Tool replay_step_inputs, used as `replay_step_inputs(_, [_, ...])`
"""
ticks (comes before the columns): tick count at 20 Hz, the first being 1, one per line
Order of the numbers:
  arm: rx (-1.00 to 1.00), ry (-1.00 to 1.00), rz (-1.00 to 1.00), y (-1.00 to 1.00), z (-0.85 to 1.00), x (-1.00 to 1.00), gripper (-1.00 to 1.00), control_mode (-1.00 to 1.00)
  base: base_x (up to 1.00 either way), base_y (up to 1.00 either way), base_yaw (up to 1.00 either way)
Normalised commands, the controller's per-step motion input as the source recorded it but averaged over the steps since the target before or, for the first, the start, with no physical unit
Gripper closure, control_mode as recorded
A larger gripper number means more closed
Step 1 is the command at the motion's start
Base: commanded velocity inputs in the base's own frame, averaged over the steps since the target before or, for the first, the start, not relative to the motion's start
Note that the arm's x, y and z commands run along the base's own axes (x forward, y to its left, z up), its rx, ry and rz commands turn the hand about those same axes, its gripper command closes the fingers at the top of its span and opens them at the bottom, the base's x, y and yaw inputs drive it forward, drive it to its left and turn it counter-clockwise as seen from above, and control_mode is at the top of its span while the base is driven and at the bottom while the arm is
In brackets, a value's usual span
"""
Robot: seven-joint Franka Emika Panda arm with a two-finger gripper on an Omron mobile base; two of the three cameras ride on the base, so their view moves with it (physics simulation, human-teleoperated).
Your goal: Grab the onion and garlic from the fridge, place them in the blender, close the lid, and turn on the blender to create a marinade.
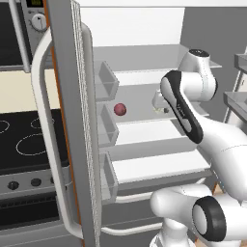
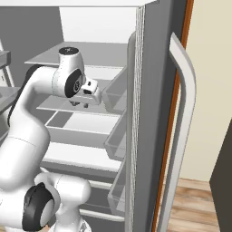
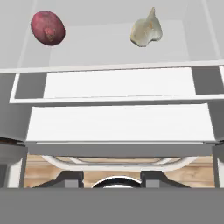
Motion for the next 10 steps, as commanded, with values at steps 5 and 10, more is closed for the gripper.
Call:
replay_step_inputs(5, [0.0, -0.04, 0.0, 0.01, -0.06, 0.0, -1.0, -1.0, 0.0, 0.0, 0.0])
replay_step_inputs(10, [0.0, 0.0, 0.01, 0.02, 0.0, -0.03, -1.0, -1.0, 0.0, 0.0, 0.0])
